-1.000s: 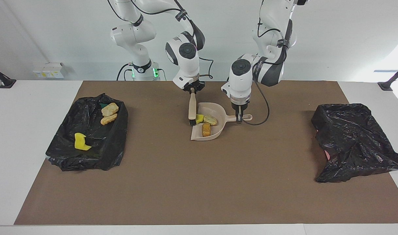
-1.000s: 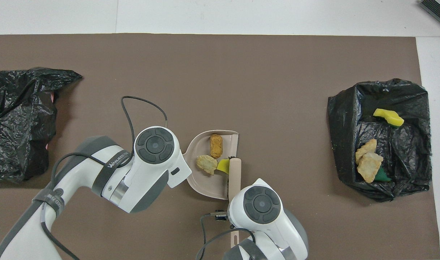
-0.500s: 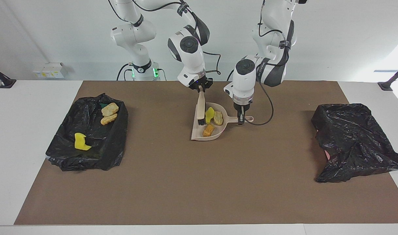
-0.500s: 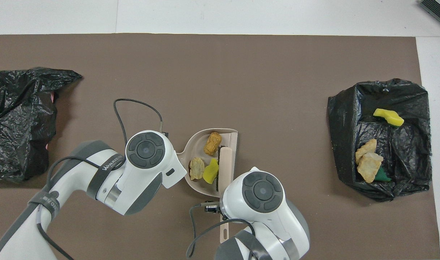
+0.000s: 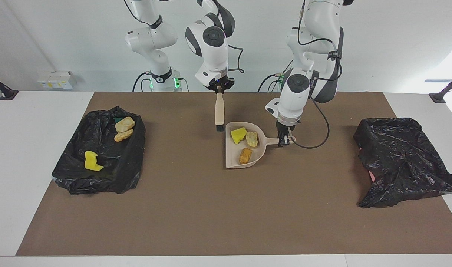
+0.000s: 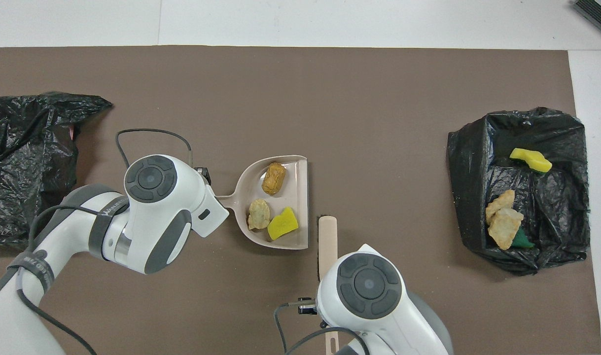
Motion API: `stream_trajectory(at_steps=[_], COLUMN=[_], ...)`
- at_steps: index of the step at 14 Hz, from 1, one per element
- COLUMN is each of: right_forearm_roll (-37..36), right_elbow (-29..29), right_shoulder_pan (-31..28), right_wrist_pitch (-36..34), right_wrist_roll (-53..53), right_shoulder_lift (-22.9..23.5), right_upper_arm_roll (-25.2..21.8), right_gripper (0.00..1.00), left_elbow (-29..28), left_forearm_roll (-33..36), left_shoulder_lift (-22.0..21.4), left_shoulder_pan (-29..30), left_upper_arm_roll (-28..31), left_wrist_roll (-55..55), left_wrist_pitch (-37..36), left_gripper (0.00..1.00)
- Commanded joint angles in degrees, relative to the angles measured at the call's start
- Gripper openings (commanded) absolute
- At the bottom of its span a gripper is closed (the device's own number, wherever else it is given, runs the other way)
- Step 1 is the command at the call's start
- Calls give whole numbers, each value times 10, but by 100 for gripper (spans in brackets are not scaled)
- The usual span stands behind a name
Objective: Sweep and dump trash in bin
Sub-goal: 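Carry the loaded dustpan with the left gripper to the nearer black bag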
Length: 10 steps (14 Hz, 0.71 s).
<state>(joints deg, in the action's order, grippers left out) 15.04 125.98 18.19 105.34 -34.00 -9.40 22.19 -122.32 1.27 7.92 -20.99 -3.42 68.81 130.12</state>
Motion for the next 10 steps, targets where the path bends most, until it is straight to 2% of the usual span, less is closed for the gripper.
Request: stream_trajectory(at_steps=[1,3,6,10], right_forearm_roll=[0,0,0,0], right_elbow=[49,81,101,109], right_shoulder_pan=[31,71,80,110], right_wrist_pitch=[5,49,82,162], right_wrist_roll=[-7,-17,-19,-85], right_shoulder_lift=[-33,-24,-8,52], right_upper_arm_roll=[6,5,5,6], right_gripper=[0,0,0,0], left_elbow=[30,71,131,181], left_forearm_roll=[-19,-29,-29,-30], left_shoulder_lift=[9,24,31,35], left_shoulder_pan=[39,59,89,145], left_upper_arm_roll=[-4,-4,-3,-3], left_wrist_roll=[36,64,71,122], left_wrist_pitch=[-10,-40,-100,-142], left_gripper=[0,0,0,0])
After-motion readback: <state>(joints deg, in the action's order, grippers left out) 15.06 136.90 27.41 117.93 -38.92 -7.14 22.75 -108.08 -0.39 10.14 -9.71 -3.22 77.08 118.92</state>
